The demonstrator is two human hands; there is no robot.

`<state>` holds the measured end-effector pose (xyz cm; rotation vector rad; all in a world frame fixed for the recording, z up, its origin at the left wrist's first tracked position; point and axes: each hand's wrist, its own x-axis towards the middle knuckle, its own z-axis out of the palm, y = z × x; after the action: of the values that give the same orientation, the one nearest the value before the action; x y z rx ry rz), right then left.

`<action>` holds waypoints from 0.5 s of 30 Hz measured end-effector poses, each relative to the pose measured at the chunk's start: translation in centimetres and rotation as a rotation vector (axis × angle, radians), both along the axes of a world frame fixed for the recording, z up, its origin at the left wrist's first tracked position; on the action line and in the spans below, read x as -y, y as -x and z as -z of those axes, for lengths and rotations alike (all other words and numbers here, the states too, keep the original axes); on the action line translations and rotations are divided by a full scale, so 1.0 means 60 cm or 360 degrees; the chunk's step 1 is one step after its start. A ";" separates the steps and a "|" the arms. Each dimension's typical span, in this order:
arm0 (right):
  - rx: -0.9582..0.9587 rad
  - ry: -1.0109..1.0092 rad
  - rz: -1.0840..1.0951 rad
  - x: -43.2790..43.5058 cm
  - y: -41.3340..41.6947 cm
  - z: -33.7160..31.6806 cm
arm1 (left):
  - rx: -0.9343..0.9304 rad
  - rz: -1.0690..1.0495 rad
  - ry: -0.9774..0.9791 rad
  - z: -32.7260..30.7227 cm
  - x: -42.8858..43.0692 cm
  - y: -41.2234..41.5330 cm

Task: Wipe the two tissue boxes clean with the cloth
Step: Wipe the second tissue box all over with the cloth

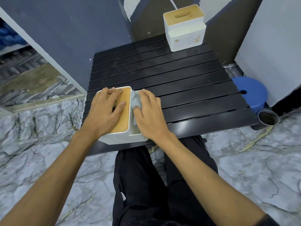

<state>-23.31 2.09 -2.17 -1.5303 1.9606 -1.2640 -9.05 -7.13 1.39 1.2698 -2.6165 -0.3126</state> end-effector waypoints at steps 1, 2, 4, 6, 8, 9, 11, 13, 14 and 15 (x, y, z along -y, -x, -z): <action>0.0034 -0.0008 0.0007 0.011 0.006 -0.003 | 0.0008 0.0001 0.0005 -0.001 0.001 0.000; 0.0045 -0.0028 0.0020 0.022 0.011 -0.005 | 0.0019 0.0003 0.0011 -0.001 0.001 -0.001; 0.0002 -0.0076 0.0033 0.037 0.016 -0.006 | 0.0035 -0.0001 0.0018 -0.002 0.002 -0.002; -0.0045 -0.0087 0.0021 0.038 0.015 -0.002 | 0.0034 -0.0019 0.0023 -0.001 0.002 0.000; -0.0052 -0.0068 0.0012 0.023 0.008 0.002 | 0.0023 -0.0053 0.0031 0.001 0.000 0.003; -0.0056 -0.0051 0.0010 0.012 0.002 0.005 | 0.0015 -0.0065 0.0036 0.001 0.000 0.004; -0.0075 -0.0014 0.0000 -0.009 -0.009 0.008 | 0.0002 -0.0075 0.0038 0.001 0.000 0.005; -0.0072 -0.0009 -0.0006 -0.024 -0.016 0.008 | -0.0005 -0.0068 0.0035 0.001 -0.001 0.005; -0.0070 -0.0009 -0.0007 -0.027 -0.017 0.008 | -0.0006 -0.0060 0.0034 0.001 -0.001 0.005; -0.0073 -0.0004 -0.0008 -0.028 -0.017 0.009 | -0.0008 -0.0054 0.0034 0.001 -0.001 0.005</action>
<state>-22.30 3.75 -2.68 -1.5754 1.9849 -1.2346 -9.36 -7.05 1.33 1.3035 -2.5837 -0.2807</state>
